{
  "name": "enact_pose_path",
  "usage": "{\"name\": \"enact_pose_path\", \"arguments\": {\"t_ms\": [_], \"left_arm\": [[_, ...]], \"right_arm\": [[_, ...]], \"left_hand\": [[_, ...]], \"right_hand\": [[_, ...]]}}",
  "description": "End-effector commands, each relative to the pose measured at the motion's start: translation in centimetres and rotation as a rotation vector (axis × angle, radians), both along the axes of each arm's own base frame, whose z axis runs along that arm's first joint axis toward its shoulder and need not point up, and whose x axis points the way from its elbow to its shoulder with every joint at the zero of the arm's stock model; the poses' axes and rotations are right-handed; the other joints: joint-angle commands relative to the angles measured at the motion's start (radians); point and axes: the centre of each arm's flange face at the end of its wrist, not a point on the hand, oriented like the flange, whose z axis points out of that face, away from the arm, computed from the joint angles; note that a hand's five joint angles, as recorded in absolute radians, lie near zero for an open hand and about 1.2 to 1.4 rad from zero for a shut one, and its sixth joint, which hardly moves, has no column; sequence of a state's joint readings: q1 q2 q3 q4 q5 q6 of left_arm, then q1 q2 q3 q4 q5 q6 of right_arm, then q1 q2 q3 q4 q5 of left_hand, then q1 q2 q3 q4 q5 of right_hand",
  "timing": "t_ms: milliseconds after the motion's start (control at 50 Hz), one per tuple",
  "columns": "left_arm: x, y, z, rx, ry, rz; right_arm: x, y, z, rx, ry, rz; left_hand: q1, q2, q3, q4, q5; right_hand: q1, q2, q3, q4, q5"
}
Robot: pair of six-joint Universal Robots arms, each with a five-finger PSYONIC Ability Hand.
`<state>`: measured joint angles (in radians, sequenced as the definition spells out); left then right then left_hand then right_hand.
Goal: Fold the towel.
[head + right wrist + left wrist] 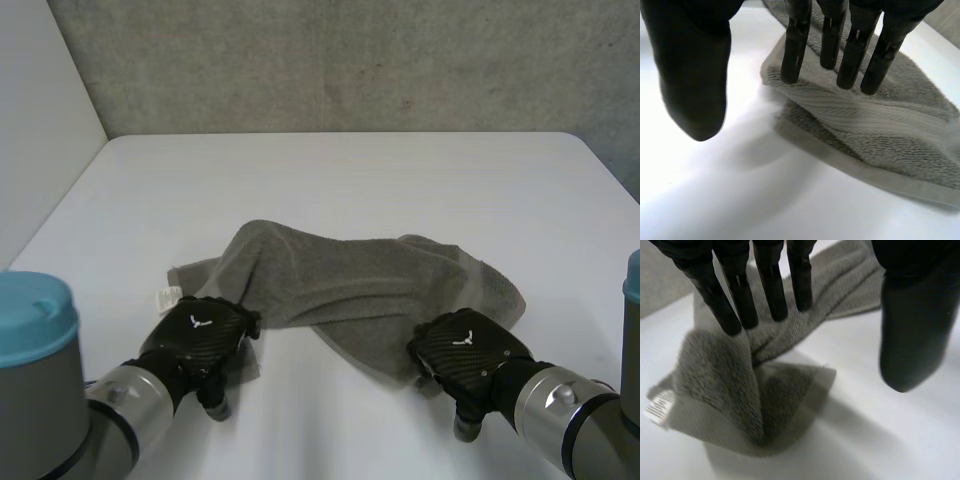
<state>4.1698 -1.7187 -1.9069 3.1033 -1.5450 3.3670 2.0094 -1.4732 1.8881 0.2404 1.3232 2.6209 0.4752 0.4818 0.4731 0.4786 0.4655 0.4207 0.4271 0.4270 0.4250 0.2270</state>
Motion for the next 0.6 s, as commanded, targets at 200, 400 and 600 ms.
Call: {"name": "enact_pose_path", "arguments": {"t_ms": [200, 400, 600], "left_arm": [[-1.4, -3.6, -3.4, 0.06, -0.045, 0.029], [-0.9, -6.6, -4.2, 0.042, -0.049, 0.108], [-0.5, -8.1, -4.5, 0.017, -0.04, 0.142]], "right_arm": [[0.8, -1.4, -2.9, 0.037, 0.0, 0.023], [1.3, -2.9, -3.0, -0.042, -0.03, 0.016], [1.7, -4.1, -3.7, -0.099, -0.047, 0.005]], "left_hand": [[-0.18, -0.186, -0.177, -0.183, -0.344], [-0.171, -0.177, -0.169, -0.174, -0.335], [-0.092, -0.098, -0.09, -0.095, -0.256]], "right_hand": [[-0.16, -0.166, -0.166, -0.164, -0.14], [-0.107, -0.113, -0.113, -0.111, -0.088], [-0.042, -0.049, -0.049, -0.047, -0.023]]}}
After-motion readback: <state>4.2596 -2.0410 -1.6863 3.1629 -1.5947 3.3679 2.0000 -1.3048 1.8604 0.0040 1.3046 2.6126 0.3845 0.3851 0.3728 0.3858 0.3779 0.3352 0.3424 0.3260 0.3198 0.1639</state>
